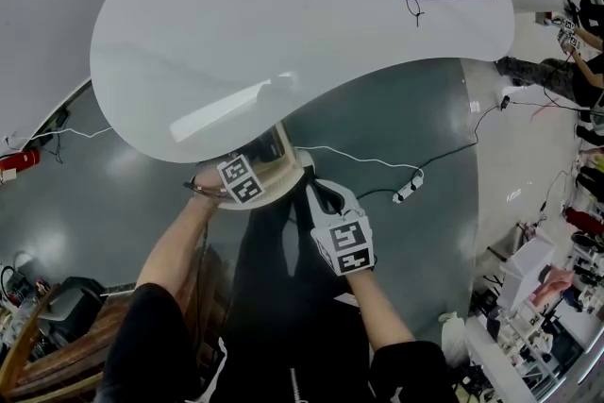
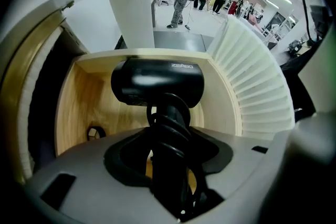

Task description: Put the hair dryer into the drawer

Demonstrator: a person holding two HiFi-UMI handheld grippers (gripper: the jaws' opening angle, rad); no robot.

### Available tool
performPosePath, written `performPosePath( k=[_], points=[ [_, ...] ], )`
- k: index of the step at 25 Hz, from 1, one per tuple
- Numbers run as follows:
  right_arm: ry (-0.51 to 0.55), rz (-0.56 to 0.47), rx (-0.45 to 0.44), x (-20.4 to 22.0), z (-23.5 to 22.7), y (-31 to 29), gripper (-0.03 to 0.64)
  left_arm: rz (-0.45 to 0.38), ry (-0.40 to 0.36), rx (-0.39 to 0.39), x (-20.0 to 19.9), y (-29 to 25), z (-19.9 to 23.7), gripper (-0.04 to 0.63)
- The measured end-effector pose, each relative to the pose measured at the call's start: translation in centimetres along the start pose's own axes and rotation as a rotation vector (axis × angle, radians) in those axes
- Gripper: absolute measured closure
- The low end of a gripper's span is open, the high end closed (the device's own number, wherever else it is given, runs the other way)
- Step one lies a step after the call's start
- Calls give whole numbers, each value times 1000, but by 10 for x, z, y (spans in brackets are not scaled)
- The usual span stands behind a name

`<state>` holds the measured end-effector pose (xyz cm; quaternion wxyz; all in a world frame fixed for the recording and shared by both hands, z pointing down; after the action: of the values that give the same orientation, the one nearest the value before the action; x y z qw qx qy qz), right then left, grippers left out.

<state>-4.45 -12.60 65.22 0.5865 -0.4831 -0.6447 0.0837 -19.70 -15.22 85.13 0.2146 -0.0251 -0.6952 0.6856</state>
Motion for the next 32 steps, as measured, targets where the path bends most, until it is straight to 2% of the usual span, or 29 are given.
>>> performPosePath(
  k=[13, 21, 25, 32],
  points=[
    [-13, -1, 13, 6, 0, 6, 608, 42, 25, -12, 1, -12, -6, 379],
    [-20, 7, 10, 13, 0, 10, 609, 96, 0, -42, 2, -22, -14, 376],
    [-24, 2, 10, 14, 0, 13, 609, 105, 21, -34, 2, -24, -17, 376],
    [-28, 10, 13, 20, -5, 16, 609, 128, 8, -26, 2, -31, -21, 376]
  ],
)
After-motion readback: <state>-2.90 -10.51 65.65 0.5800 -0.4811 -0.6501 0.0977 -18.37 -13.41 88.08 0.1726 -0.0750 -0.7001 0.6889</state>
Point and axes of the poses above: the fingertips, and each gripper's own axes: y backward along the fingers, z to its left, x out of its underside, the point moved 2 cm from there along y, backward along the fingers, and after that the axes turned 9 degrees about -z, right-handed, at the moved point
